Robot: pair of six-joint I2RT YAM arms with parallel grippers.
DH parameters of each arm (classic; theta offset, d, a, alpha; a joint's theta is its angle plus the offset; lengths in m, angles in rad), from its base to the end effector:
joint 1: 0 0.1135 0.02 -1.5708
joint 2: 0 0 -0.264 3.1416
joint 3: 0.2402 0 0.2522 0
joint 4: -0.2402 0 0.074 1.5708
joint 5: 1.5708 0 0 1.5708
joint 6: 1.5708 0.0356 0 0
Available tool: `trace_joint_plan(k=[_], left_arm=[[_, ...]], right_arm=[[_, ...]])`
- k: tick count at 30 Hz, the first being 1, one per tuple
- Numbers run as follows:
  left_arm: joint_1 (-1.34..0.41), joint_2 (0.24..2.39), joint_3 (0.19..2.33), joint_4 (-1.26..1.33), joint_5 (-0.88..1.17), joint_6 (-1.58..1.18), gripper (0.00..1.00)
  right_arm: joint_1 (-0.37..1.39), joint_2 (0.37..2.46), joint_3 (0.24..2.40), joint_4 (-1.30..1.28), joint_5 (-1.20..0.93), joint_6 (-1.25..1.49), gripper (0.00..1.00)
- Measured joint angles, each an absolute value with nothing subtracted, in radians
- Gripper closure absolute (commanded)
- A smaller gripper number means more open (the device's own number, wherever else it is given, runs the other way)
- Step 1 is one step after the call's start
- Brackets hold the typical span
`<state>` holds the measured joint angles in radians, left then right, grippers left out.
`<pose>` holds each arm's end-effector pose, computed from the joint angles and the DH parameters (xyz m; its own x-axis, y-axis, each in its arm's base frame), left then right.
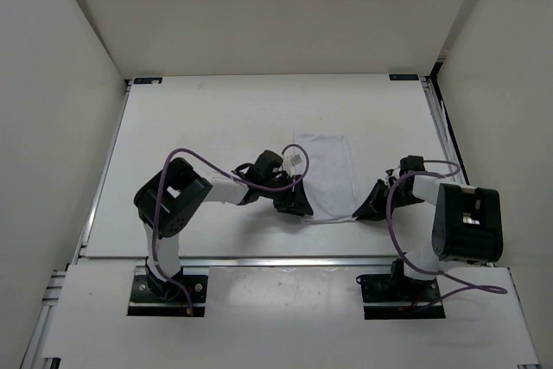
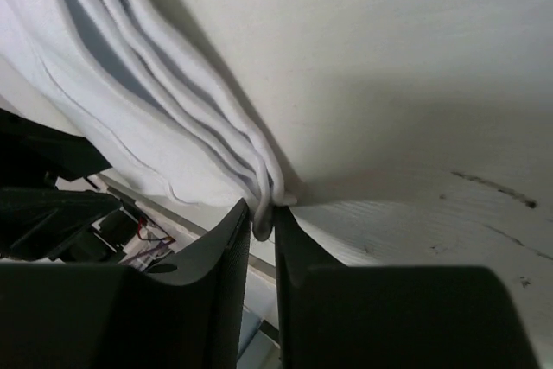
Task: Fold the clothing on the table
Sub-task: Fold the skirt
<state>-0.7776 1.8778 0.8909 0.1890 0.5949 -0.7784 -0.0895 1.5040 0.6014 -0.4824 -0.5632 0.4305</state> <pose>0.2405 -0.2648 0.1198 -0.9670 0.1360 -0.2155 0.2541 0.5774 -0.7759 0.2213 -0.0008 0.1195 -0.8990 0.4350 0.0511 0.3879 0.7367 0.5539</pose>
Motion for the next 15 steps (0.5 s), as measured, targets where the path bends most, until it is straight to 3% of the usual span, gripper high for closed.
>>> trace_joint_plan(k=[3, 4, 5, 9, 15], left_arm=[[-0.781, 1.878, 0.889, 0.196, 0.594, -0.783, 0.46], [-0.781, 1.878, 0.888, 0.197, 0.594, -0.783, 0.46], [-0.781, 1.878, 0.884, 0.205, 0.594, -0.784, 0.46], [-0.782, 1.878, 0.875, 0.22, 0.595, -0.791, 0.44], [-0.782, 1.846, 0.863, 0.221, 0.588, -0.782, 0.3]], right_arm=[[-0.088, 1.504, 0.601, -0.466, -0.556, 0.432, 0.9], [-0.088, 1.503, 0.599, -0.461, -0.556, 0.435, 0.99], [-0.088, 1.502, 0.599, -0.458, -0.557, 0.435, 1.0], [-0.088, 1.482, 0.591, -0.441, -0.554, 0.437, 1.0], [-0.088, 1.405, 0.572, -0.436, -0.548, 0.435, 1.0]])
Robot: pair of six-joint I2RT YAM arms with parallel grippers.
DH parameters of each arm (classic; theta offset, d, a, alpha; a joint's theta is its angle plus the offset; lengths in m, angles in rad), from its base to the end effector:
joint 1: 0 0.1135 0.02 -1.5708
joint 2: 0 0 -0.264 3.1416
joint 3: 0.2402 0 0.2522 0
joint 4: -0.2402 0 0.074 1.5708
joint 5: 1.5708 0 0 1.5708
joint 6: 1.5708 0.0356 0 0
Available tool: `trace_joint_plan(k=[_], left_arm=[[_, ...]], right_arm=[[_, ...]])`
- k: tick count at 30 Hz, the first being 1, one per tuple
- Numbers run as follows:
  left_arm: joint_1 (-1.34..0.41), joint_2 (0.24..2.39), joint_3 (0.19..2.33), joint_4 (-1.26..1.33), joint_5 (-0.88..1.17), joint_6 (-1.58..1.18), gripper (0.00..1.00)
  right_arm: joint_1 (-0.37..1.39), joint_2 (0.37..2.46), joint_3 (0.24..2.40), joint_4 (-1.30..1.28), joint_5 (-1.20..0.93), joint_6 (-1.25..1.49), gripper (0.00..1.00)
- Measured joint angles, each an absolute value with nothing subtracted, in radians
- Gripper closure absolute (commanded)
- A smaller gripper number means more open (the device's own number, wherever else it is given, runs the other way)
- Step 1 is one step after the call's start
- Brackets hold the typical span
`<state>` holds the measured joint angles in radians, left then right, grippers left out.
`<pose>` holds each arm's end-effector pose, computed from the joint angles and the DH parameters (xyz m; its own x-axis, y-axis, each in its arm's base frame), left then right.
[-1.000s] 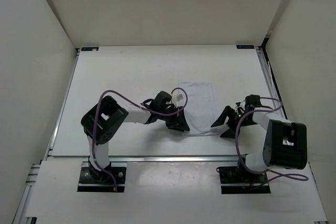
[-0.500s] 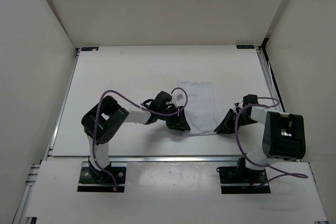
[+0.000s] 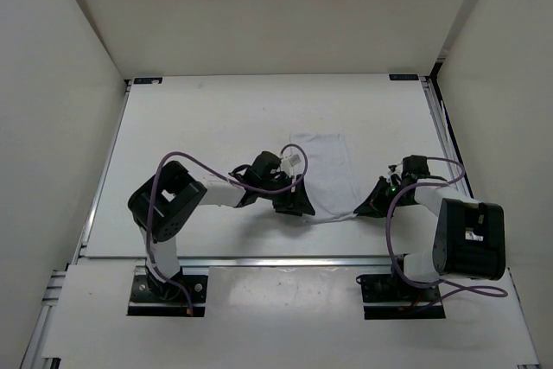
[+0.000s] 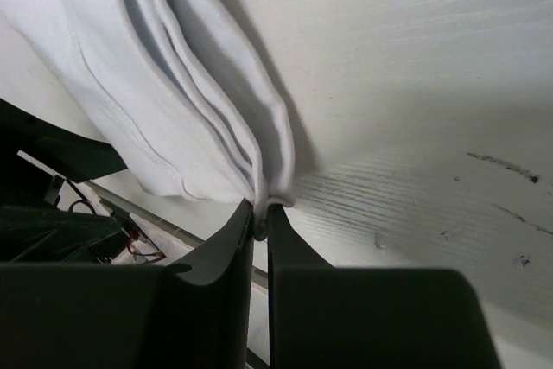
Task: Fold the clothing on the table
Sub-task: Fold the skirt
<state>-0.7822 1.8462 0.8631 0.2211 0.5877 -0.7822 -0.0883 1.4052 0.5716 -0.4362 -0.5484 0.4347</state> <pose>0.2361 -0.2625 0.1254 -0.9614 0.1284 -0.2434 0.2728 0.5612 -0.7815 0.2173 -0.0006 0.1332 -0.8960 0.4401 -0.0592 0.3293 0.7479 0.5764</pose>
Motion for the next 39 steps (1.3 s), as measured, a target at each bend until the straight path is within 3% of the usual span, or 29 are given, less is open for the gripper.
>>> trace_joint_plan(k=[3, 7, 27, 30, 31, 32, 33, 39], left_arm=[[-0.774, 1.807, 0.837, 0.23, 0.585, -0.787, 0.28], [-0.752, 1.765, 0.781, 0.266, 0.577, -0.81, 0.38], [-0.825, 1.837, 0.748, 0.403, 0.539, -0.909, 0.38], [-0.829, 1.857, 0.762, 0.417, 0.533, -0.916, 0.52], [-0.83, 1.868, 0.765, 0.419, 0.529, -0.918, 0.67], [-0.83, 1.877, 0.768, 0.424, 0.53, -0.925, 0.91], [-0.831, 1.886, 0.768, 0.423, 0.521, -0.925, 0.99], [-0.831, 1.894, 0.766, 0.427, 0.521, -0.925, 1.0]], right_arm=[[-0.089, 1.391, 0.569, -0.43, -0.548, 0.435, 1.0], [-0.089, 1.388, 0.564, -0.419, -0.548, 0.435, 1.0], [-0.098, 1.376, 0.559, -0.411, -0.577, 0.436, 1.0], [-0.098, 1.37, 0.559, -0.41, -0.58, 0.436, 1.0], [-0.099, 1.369, 0.559, -0.41, -0.581, 0.436, 1.0], [-0.099, 1.368, 0.559, -0.41, -0.582, 0.436, 1.0], [-0.1, 1.368, 0.559, -0.409, -0.583, 0.436, 1.0], [-0.104, 1.367, 0.559, -0.41, -0.587, 0.433, 1.0]])
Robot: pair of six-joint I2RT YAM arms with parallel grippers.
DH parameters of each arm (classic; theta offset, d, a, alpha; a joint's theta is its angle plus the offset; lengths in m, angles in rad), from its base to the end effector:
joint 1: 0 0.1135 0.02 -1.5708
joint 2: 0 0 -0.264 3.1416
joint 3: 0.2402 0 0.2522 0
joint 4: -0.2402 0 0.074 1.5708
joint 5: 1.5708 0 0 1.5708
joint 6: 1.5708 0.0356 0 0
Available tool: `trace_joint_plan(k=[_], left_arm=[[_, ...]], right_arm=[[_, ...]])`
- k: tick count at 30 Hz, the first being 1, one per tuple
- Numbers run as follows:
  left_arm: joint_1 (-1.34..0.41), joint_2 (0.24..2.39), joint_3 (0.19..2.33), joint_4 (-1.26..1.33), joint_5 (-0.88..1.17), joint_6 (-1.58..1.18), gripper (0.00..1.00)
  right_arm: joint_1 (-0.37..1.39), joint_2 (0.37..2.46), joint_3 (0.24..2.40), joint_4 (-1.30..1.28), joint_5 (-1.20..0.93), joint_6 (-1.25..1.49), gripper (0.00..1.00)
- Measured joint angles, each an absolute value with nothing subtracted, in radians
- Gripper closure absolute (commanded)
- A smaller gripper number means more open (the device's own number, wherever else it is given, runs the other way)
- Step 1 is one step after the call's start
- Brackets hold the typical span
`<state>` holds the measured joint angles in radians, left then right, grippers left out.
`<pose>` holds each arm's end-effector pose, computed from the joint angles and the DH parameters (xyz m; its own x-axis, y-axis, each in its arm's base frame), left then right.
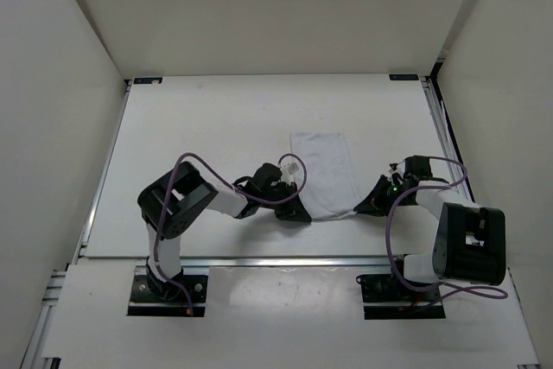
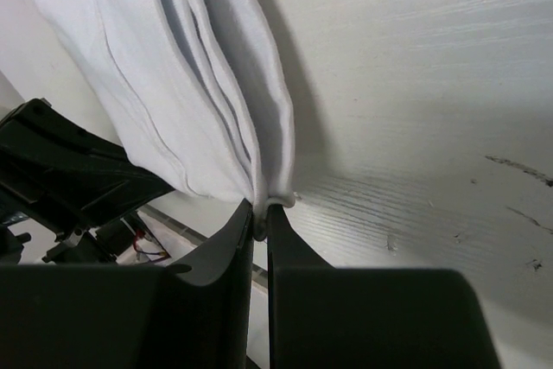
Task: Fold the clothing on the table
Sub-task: Fold the skirt
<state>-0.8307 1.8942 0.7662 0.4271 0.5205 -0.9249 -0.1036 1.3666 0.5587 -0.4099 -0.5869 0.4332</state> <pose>0.2184 -0.2654 0.1005 -0.9780 0.0436 -0.2039 0.1926 0.5635 -0.8034 0.2158 -0.0026 0.1392 -0.8909 0.4441 -0.0956 0.2971 0.7289 0.6168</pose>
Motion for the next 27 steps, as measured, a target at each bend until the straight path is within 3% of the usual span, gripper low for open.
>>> trace_joint_plan(k=[27], left_arm=[[-0.803, 1.351, 0.588, 0.234, 0.472, -0.958, 1.0]], right_arm=[[-0.099, 1.145, 0.676, -0.567, -0.898, 0.227, 1.0]])
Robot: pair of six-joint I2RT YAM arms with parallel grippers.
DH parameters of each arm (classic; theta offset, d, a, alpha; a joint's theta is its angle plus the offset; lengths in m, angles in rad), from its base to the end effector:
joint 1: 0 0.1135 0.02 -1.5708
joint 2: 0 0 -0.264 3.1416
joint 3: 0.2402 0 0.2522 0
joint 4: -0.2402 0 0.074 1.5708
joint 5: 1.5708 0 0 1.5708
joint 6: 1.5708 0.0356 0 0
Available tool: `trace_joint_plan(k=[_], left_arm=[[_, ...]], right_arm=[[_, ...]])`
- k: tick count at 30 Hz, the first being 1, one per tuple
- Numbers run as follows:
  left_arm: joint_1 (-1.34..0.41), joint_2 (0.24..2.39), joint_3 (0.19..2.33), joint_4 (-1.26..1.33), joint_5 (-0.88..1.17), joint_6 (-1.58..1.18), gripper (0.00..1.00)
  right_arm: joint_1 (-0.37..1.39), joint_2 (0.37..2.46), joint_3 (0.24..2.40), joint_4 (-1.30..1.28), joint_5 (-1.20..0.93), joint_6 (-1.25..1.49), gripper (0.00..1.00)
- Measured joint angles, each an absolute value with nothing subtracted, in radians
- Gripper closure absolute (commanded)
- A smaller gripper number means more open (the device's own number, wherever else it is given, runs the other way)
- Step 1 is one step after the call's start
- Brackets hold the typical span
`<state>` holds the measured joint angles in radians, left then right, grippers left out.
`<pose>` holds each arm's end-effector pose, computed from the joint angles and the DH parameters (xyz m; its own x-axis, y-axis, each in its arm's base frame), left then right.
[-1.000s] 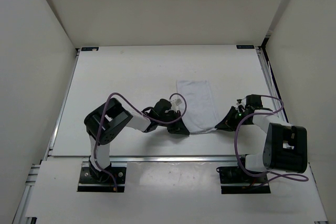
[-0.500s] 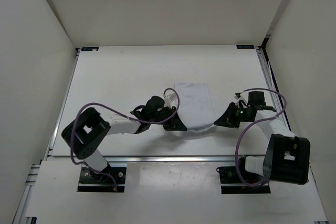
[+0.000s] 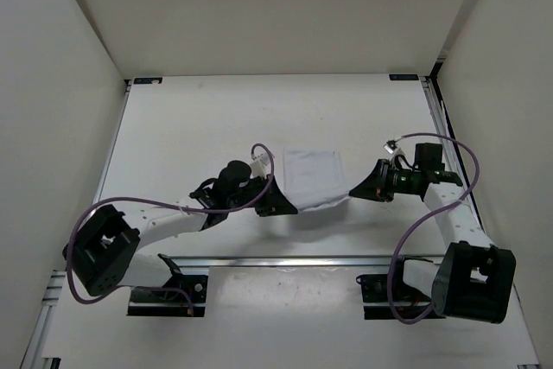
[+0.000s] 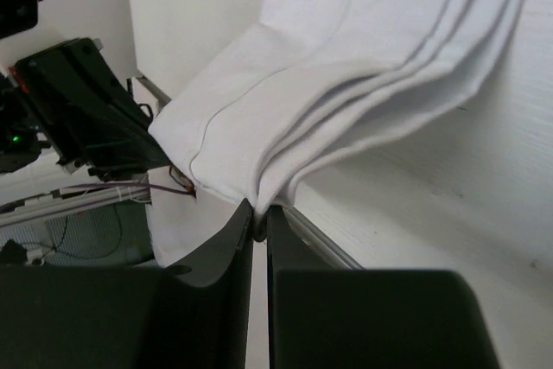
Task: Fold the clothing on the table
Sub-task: Fold the skirt
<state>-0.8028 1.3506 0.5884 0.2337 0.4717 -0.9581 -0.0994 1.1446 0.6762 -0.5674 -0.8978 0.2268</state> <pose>0.1775 -0.2071 0.1921 -0.9487 -0.0668 -0.3092 0.2387 0.4903 -0.8382 0.2073 0.0073 0.2141 -0.9094 0.2316 -0.3455 -0.1338 0.6237 0.7701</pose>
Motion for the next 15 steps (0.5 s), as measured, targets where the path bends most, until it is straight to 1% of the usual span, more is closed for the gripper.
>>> trace_joint_plan(k=[3, 7, 15], left_arm=[[-0.764, 1.316, 0.585, 0.24, 0.475, -0.97, 1.0], [-0.689, 1.33, 0.62, 0.24, 0.49, -0.982, 1.0], [-0.59, 1.51, 0.794, 0.273, 0.529, -1.012, 1.0]], right_arm=[[-0.089, 1.156, 0.715, -0.566, -0.931, 0.227, 1.0], [-0.064, 1.23, 0.788, -0.532, -0.962, 0.228, 1.0], [-0.049, 1.465, 1.008, -0.46, -0.976, 0.239, 1.0]])
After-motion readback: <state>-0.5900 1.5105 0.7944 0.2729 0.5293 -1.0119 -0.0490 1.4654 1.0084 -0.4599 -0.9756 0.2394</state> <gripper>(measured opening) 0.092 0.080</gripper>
